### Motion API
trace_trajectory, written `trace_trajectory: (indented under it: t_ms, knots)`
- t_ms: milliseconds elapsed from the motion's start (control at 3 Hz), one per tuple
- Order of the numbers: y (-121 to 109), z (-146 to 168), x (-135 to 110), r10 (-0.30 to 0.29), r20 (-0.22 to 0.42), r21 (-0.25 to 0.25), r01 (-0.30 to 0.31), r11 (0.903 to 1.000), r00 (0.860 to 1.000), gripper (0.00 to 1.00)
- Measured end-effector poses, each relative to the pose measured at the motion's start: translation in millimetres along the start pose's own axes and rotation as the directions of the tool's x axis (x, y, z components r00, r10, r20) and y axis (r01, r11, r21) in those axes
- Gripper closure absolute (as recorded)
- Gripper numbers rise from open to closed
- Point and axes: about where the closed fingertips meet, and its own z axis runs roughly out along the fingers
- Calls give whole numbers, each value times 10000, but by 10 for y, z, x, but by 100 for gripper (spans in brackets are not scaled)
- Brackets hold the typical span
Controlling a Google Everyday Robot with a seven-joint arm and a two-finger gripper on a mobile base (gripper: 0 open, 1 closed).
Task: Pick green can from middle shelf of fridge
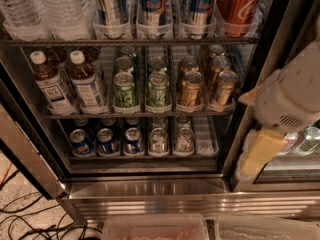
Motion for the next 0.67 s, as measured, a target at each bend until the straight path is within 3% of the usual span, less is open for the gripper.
trace_trajectory:
  t_ms: [333,667]
  knots:
    - [378,431,-122,184,811,-132,-174,9998,9965,0]
    - [756,829,-199,548,1908,-275,-504,9983,9801,0]
